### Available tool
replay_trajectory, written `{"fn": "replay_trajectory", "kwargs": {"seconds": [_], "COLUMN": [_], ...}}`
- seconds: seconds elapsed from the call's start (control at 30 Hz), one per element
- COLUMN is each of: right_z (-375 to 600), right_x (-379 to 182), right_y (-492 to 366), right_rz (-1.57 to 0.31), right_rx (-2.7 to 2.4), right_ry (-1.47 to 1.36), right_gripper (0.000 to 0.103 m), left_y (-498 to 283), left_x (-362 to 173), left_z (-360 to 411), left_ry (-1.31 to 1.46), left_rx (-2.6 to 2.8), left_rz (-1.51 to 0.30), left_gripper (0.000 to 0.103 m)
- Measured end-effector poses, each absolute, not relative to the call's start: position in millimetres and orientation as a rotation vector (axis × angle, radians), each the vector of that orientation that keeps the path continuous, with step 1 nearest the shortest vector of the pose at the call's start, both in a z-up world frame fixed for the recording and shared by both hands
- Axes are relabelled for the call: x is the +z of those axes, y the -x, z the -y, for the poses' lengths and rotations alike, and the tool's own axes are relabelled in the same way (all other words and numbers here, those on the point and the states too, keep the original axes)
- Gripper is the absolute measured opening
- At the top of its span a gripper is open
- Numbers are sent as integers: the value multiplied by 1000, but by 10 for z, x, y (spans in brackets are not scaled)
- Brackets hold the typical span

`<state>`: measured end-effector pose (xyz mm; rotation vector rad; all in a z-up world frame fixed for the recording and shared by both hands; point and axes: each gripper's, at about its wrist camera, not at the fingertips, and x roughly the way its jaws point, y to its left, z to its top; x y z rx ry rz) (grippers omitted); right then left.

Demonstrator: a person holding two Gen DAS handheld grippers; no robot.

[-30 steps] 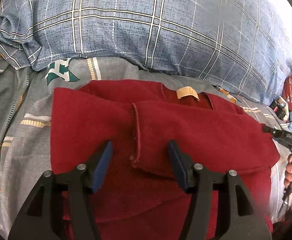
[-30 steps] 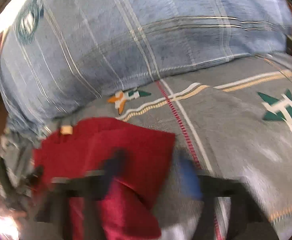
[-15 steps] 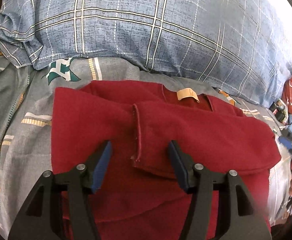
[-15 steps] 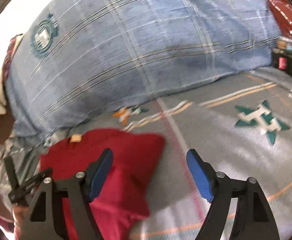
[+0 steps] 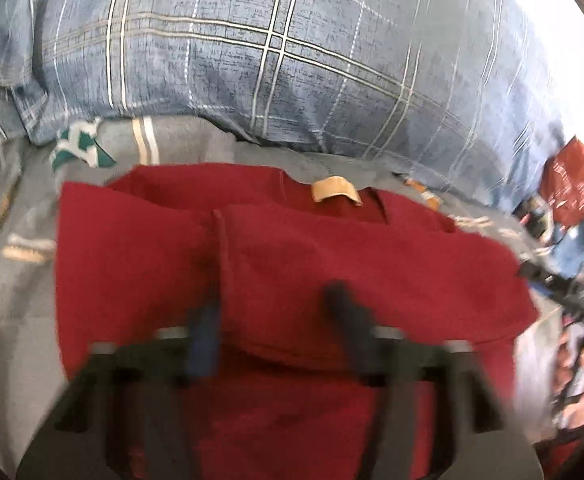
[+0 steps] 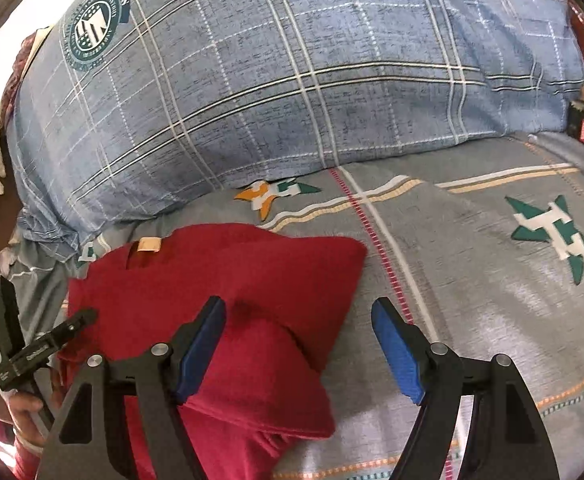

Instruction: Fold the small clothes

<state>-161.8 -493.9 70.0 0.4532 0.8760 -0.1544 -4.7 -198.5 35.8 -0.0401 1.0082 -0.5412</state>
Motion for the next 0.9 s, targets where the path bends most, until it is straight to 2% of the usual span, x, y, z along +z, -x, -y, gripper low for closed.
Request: {"fn": "replay_trajectory", "kwargs": {"seconds": [0.1,0.27,0.47,0.67,0.9], "right_z": [5023,5076,4941,4711,4374], "right_x": [713,744,693,779,904], "right_y": [1636,1669,1568,1659,2033], "right_rz": [-860,-833,-855,-931,-954], "right_rx": [-174,-200,-207,-96,16], "right_ry": [-479,-487,-430,-361,-125], "right_gripper": [77,77,77,77,74], "left_y": [13,-1,-89,-22,-49], "left_x": [417,777,514,523,484], "left_z": [1876,1579,1487,1666,1628], "left_ry": [122,148,146,78,111], "left_rx": [-565,-518,-485,-511,-497], "left_rz": [-1017,-914,-1026,-1003,-1020], "left_gripper": [13,13,13,13,13]}}
